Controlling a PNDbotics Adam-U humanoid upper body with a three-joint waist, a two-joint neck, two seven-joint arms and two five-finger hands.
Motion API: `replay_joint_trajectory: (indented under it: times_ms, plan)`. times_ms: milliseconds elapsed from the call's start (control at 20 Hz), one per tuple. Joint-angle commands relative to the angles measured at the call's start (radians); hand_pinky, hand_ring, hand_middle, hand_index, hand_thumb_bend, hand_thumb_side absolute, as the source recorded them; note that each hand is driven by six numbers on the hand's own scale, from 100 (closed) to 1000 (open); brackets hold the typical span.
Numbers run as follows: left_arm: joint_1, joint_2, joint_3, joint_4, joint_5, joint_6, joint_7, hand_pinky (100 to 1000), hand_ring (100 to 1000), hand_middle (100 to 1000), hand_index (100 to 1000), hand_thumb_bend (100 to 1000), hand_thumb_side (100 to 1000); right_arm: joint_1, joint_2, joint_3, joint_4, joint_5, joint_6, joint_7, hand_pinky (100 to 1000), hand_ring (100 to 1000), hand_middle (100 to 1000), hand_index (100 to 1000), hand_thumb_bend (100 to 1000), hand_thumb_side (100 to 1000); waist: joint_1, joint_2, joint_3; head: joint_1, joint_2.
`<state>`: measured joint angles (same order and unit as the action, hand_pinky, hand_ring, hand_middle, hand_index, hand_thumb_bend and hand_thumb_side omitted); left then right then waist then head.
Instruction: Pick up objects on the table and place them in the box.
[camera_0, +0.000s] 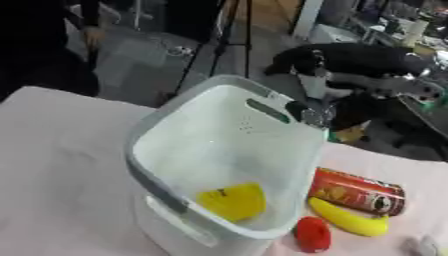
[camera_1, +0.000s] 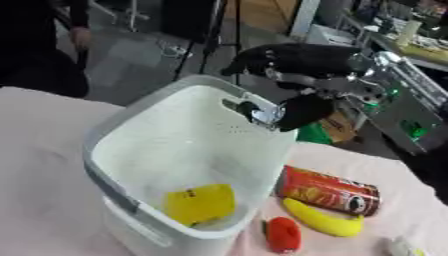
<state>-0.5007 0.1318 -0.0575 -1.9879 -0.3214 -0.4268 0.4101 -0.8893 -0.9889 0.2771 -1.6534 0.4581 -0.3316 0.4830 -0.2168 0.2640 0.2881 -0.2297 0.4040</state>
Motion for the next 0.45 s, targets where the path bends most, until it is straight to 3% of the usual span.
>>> replay_joint_trajectory:
  times_ms: [50,450]
  plan:
    - [-0.011,0.007,0.000,-0.012,0.003,-0.001,0.003,902,941,1000,1000,244,1000,-0.019,-0.033,-0.032,-0.011,-0.012,0.005,-0.016,1000,1000,894,1000,100,847,0.013,-0.017,-0.009,0.002,-0.005]
    - [-0.001,0.010,0.016,-0.012,-0.007,0.009,0.018,902,941,1000,1000,243,1000,0.091,-0.155,-0.146,-0.110,-0.093,0.061,-0.124,1000,1000,875,995,100,823,0.038,-0.021,-0.044,0.056,0.010]
